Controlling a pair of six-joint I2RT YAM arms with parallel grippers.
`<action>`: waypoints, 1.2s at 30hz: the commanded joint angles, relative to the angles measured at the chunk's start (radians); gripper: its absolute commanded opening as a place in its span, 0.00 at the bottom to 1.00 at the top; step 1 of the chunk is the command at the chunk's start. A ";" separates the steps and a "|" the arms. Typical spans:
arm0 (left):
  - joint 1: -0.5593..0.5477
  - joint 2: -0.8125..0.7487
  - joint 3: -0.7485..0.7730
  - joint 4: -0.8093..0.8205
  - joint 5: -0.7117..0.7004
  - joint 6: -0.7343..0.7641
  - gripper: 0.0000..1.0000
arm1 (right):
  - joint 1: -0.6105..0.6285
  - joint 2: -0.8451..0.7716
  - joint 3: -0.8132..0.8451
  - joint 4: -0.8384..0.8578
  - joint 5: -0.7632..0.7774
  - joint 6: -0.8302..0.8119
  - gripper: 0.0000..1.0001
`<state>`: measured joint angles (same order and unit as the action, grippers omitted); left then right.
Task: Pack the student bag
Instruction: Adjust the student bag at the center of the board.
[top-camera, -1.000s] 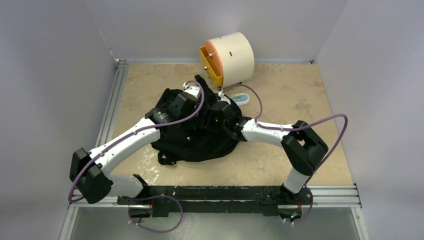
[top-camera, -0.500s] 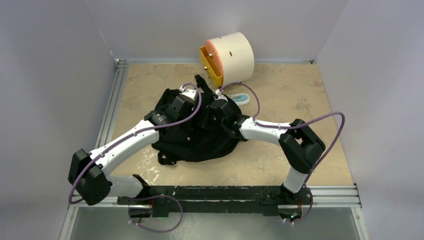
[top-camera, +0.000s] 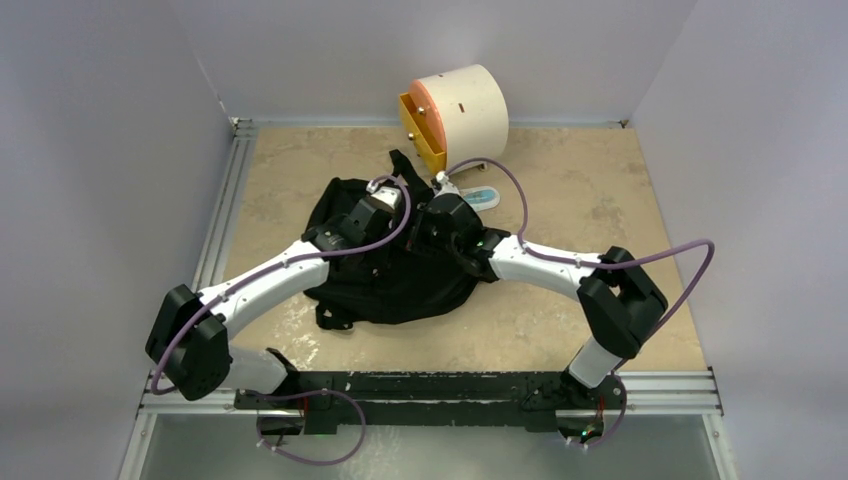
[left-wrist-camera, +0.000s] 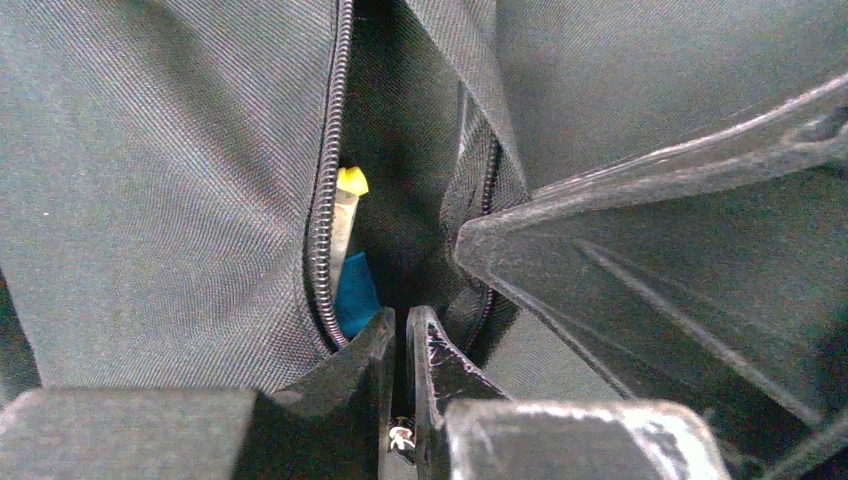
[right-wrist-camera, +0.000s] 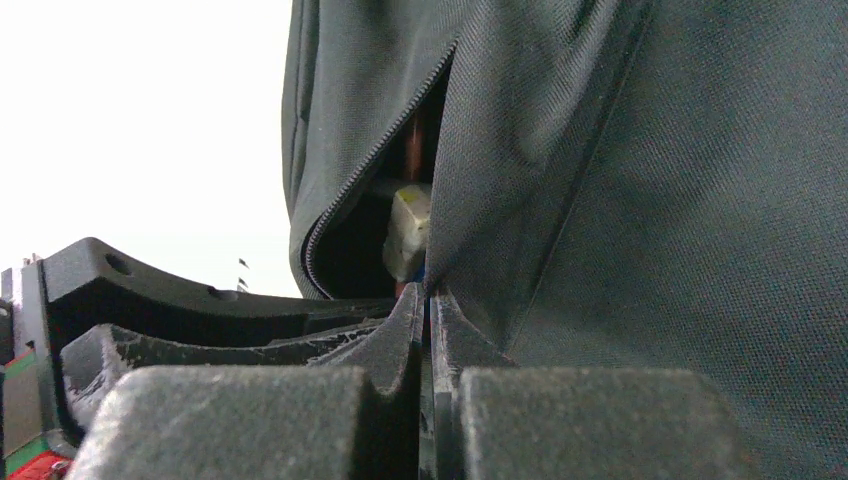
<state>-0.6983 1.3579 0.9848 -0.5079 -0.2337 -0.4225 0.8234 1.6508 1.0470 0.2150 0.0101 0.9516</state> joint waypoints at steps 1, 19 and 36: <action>0.009 -0.009 -0.009 0.059 0.039 0.012 0.08 | -0.005 -0.049 -0.006 0.042 0.007 0.006 0.00; 0.147 -0.122 0.091 0.011 0.074 0.069 0.02 | -0.004 -0.035 -0.030 0.063 -0.009 0.019 0.00; 0.148 -0.056 -0.101 0.147 0.262 0.001 0.00 | -0.005 -0.039 -0.026 0.079 -0.045 0.016 0.00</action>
<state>-0.5499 1.2957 0.8948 -0.4286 -0.0380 -0.3943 0.8234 1.6485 1.0092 0.2379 0.0002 0.9646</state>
